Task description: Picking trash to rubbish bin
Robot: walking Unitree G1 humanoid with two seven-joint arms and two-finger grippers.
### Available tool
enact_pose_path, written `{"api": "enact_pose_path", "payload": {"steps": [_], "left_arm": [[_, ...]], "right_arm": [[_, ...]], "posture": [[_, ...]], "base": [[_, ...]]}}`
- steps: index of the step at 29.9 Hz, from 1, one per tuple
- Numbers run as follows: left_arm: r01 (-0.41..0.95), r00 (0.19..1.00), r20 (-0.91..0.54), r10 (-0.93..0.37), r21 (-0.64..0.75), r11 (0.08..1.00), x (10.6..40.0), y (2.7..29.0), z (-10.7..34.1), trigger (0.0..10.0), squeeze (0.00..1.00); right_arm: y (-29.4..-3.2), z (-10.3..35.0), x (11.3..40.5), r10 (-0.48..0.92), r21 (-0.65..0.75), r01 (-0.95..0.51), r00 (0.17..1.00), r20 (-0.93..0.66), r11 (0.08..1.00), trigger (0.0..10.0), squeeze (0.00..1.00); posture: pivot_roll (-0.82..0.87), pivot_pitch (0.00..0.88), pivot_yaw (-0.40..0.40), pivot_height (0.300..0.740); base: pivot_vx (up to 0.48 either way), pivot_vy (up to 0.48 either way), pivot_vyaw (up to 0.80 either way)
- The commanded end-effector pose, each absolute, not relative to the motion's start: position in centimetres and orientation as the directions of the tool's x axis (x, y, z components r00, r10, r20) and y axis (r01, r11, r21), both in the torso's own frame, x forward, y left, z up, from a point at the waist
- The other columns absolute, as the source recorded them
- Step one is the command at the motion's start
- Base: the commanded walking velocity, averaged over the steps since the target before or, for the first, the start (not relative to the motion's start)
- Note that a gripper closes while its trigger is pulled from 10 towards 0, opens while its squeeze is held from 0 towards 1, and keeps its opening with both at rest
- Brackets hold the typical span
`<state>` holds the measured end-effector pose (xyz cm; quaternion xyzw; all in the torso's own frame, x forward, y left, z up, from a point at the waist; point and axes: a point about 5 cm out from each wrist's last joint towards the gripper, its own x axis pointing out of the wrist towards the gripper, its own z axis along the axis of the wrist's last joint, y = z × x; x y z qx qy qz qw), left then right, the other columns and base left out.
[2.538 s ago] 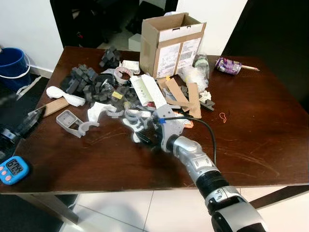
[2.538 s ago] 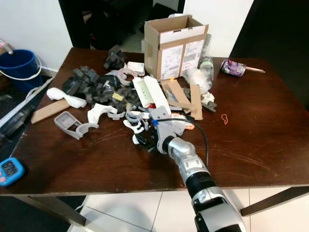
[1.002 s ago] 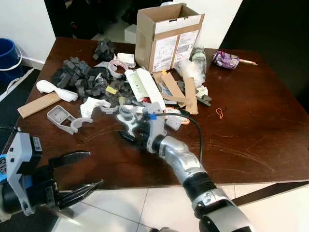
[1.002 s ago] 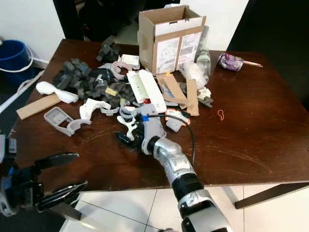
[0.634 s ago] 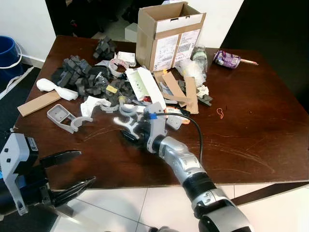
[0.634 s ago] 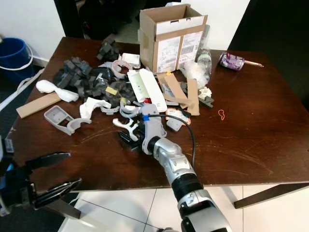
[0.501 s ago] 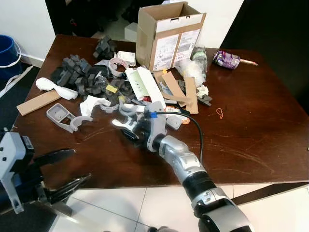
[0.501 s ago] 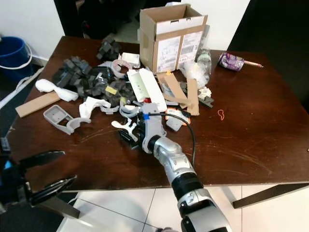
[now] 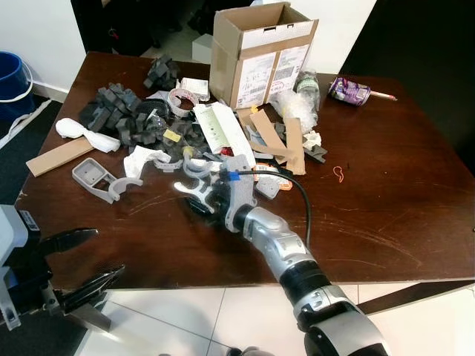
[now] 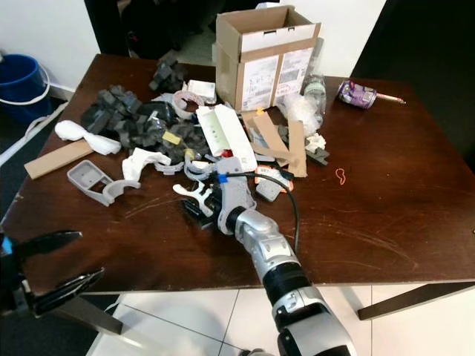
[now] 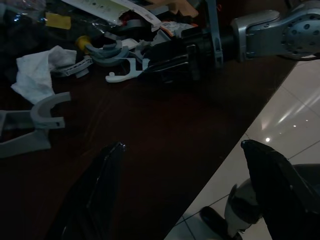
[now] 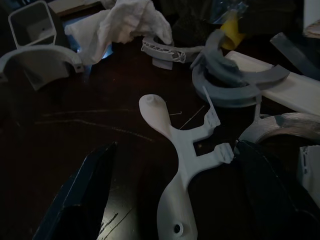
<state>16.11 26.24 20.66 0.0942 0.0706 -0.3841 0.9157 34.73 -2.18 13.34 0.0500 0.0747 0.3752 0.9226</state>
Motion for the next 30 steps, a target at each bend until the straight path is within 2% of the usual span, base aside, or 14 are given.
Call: {"api": "enact_pose_path", "payload": {"steps": [1,8,9,10,22,30], "left_arm": [[0.714,0.697,-0.206,-0.687,0.12,0.689,15.9,26.2,20.6,10.0,0.0],[0.715,0.697,-0.206,-0.687,0.126,0.688,15.8,26.1,20.7,10.0,0.0],[0.715,0.697,-0.206,-0.687,0.126,0.687,15.8,26.1,20.7,10.0,0.0],[0.716,0.696,-0.205,-0.689,0.126,0.686,15.9,26.1,20.7,10.0,0.0],[0.716,0.697,-0.203,-0.688,0.135,0.685,16.1,26.1,20.7,10.0,0.0],[0.71,0.704,-0.189,-0.685,0.155,0.687,16.5,26.0,20.8,10.0,0.0]], "right_arm": [[-1.3,12.2,34.1,0.716,0.176,-0.694,0.683,-0.147,0.698,10.0,0.0],[-1.2,11.6,33.9,0.706,0.175,-0.684,0.689,-0.165,0.709,10.0,0.0],[-1.2,11.5,34.0,0.701,0.173,-0.679,0.694,-0.163,0.713,3.4,0.0],[-1.3,11.5,34.0,0.7,0.173,-0.678,0.696,-0.161,0.714,0.0,0.0],[-1.7,11.4,34.0,0.69,0.159,-0.672,0.71,-0.141,0.724,0.0,0.0],[-2.2,12.2,34.5,0.669,0.19,-0.649,0.74,-0.065,0.736,0.0,0.0]], "posture": [[0.25,0.162,-0.143,0.74],[0.25,0.167,-0.141,0.74],[0.25,0.167,-0.141,0.74],[0.25,0.168,-0.141,0.74],[0.25,0.169,-0.138,0.74],[0.24,0.168,-0.136,0.74]], "base": [[0.0,0.0,0.0],[0.0,0.0,0.0],[0.0,0.0,0.0],[0.0,0.0,0.0],[0.0,0.0,0.0],[0.0,0.0,0.0]]}}
